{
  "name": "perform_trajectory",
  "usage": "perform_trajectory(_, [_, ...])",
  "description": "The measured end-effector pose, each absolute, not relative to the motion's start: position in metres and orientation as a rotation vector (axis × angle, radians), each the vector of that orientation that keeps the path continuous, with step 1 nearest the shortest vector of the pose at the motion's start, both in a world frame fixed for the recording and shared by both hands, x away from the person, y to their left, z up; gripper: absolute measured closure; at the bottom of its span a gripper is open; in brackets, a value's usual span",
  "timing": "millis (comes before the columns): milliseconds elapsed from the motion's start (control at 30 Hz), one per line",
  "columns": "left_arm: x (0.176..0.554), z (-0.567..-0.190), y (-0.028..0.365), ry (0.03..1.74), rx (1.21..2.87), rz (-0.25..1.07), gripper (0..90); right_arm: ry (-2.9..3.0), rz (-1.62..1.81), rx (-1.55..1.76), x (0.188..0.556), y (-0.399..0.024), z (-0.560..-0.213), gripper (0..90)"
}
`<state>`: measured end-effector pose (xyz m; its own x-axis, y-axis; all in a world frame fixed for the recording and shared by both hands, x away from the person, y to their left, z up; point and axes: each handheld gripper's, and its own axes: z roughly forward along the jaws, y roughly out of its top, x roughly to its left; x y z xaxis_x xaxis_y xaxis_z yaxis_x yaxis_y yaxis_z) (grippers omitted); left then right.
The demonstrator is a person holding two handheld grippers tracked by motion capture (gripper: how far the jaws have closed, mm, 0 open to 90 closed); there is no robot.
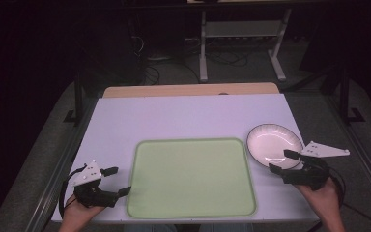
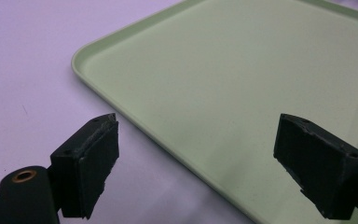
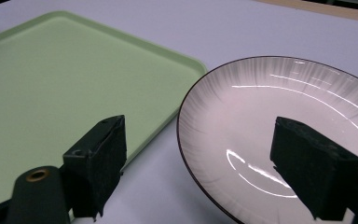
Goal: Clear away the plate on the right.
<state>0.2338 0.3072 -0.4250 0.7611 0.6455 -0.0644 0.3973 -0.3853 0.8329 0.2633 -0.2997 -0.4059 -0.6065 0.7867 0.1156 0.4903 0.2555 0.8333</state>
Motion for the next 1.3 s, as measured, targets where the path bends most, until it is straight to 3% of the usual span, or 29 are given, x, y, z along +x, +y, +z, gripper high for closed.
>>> perform_trajectory(733, [0.233, -0.425, 0.309, 0.799, 2.021, 0.343, 14.0, 2.248, 1.255, 1.297, 0.273, -0.307, -0.399, 16.2])
perform_trajectory(1300, [0.233, -0.425, 0.31, 0.8, 2.02, 0.344, 14.0, 2.258, 1.176, 1.415, 0.292, -0.336, -0.386, 17.1])
